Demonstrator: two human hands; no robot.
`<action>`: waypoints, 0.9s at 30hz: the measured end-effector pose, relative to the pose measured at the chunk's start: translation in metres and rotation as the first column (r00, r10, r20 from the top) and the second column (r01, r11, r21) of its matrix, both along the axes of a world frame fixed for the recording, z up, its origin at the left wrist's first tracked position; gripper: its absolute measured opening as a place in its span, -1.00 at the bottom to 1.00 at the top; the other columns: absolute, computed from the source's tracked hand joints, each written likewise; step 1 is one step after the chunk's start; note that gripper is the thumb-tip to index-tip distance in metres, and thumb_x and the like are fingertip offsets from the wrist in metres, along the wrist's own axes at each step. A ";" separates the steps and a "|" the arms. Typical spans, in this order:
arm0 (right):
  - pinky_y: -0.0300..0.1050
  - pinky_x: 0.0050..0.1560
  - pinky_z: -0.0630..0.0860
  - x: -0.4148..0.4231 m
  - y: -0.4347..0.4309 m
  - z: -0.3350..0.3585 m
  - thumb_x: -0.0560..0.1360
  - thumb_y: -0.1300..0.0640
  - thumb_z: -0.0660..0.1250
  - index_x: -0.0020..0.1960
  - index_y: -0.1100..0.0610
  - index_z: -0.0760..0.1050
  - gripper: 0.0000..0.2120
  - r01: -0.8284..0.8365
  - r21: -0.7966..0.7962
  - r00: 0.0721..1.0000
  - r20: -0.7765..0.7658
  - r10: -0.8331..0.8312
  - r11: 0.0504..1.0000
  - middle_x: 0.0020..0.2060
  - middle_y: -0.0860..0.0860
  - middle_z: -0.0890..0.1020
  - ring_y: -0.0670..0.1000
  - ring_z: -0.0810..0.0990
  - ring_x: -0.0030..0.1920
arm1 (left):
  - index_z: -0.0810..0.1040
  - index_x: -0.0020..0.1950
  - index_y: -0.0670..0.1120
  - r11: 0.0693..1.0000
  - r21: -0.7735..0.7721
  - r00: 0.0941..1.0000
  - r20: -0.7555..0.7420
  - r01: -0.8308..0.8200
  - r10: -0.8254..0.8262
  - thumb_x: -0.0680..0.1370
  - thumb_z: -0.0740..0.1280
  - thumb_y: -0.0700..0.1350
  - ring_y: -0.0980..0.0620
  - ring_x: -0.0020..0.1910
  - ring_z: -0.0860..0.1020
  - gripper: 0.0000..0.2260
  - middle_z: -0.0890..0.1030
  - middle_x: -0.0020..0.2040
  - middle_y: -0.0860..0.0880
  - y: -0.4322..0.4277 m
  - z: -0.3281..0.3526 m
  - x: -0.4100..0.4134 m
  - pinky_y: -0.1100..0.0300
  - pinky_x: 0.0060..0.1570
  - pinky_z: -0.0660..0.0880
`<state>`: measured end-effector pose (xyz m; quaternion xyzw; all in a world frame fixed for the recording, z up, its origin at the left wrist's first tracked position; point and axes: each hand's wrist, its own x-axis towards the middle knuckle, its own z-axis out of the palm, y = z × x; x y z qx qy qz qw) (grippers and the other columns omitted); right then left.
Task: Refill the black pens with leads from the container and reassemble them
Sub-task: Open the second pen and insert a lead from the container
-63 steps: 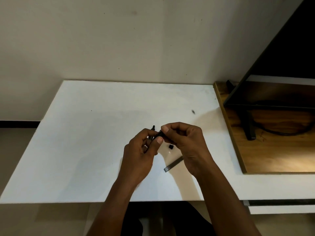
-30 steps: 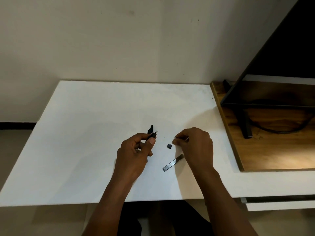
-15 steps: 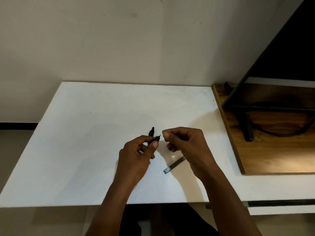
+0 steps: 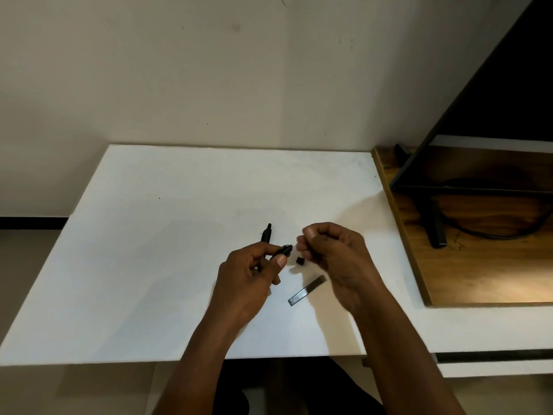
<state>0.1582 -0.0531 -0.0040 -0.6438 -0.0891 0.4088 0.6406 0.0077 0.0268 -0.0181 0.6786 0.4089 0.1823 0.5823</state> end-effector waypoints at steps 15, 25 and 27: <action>-0.26 -0.20 0.50 0.018 -0.015 -0.012 0.42 0.15 0.52 -0.21 0.02 0.73 -0.94 -0.015 -0.483 0.670 0.645 0.367 0.875 -0.32 -0.14 0.71 -0.19 0.65 -0.21 | 0.67 0.03 0.14 0.992 -0.064 0.994 0.028 -0.105 0.107 0.54 0.40 0.07 0.06 -0.35 0.58 -0.89 0.64 -0.38 0.05 0.003 -0.001 -0.003 0.17 -0.26 0.48; -0.20 -0.18 0.54 0.026 -0.017 -0.004 0.49 0.13 0.47 -0.15 0.05 0.73 -0.93 0.027 -0.453 0.697 0.647 0.307 0.891 -0.31 -0.10 0.71 -0.10 0.66 -0.24 | 0.67 0.02 0.11 0.992 -0.099 0.996 0.029 -0.084 0.087 0.55 0.39 0.03 0.19 -0.51 0.48 -0.90 0.64 -0.37 0.04 0.002 0.000 -0.003 0.33 -0.46 0.43; -0.25 -0.31 0.52 0.034 -0.025 0.003 0.45 0.17 0.51 -0.16 0.07 0.72 -0.97 -0.092 -0.448 0.778 0.525 0.345 0.889 -0.32 -0.03 0.72 -0.09 0.66 -0.30 | 0.67 0.01 0.10 0.991 -0.115 0.997 0.025 -0.064 0.067 0.56 0.38 0.01 0.17 -0.51 0.49 -0.91 0.66 -0.35 0.03 0.002 0.000 -0.003 0.31 -0.48 0.42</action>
